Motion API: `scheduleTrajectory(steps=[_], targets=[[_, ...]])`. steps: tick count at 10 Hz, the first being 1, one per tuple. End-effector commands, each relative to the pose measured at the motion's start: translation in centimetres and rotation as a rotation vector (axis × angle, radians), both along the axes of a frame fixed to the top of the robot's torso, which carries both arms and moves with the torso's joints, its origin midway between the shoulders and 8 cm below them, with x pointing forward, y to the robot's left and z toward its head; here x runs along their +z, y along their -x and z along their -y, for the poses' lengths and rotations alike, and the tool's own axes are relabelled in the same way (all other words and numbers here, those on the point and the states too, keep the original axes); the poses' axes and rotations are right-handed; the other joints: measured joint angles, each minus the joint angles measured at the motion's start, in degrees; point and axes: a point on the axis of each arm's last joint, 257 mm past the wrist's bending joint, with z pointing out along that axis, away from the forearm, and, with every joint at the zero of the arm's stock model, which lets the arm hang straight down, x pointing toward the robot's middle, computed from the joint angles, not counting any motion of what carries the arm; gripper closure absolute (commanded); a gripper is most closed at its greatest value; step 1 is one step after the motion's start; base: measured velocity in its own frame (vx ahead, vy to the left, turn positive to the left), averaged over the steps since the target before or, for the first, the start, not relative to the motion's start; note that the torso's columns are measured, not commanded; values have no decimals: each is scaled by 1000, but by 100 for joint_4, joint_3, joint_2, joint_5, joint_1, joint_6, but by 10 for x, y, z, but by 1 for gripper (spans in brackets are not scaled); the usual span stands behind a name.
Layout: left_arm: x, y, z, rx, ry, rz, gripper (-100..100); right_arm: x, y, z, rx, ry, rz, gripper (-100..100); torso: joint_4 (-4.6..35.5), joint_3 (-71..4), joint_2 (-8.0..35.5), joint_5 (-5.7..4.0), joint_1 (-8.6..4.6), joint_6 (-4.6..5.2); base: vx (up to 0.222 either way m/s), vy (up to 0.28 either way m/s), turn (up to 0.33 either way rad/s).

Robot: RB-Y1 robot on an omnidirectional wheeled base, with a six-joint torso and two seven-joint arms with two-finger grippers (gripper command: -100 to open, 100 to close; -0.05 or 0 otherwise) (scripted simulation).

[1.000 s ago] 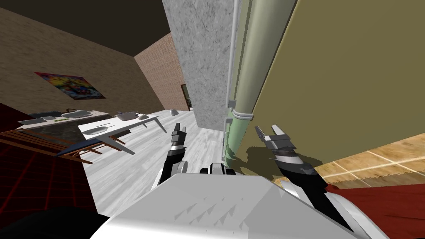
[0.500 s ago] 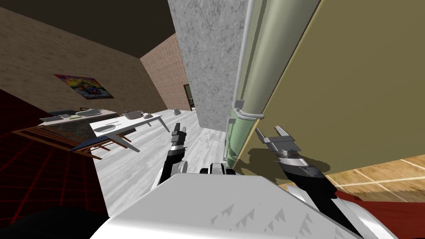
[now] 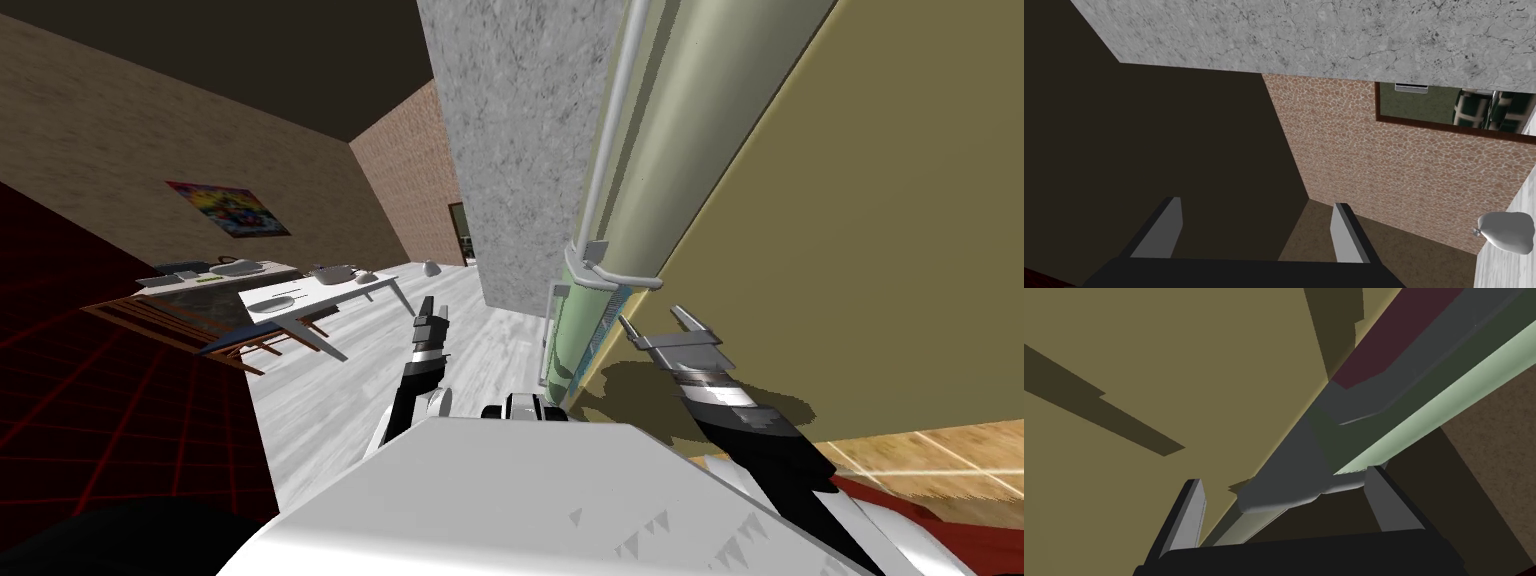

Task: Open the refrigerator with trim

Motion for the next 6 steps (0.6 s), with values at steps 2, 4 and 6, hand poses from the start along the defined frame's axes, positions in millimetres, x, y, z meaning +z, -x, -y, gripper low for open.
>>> scheduleTrajectory(steps=[2,4,6], targets=[[0,0,0,0,0,0,0,-10,4,13,-88,145,-41,-100,-4,-6,-11,6,25,-8,38,96,94],[0,0,0,0,0,0,0,-14,6,19,-129,214,-62,-100,-6,-11,-16,2,6,-12,23,50,48],[0,0,0,0,0,0,0,-18,9,26,-171,284,-84,-100,-10,-15,-24,3,14,-16,28,57,68]])
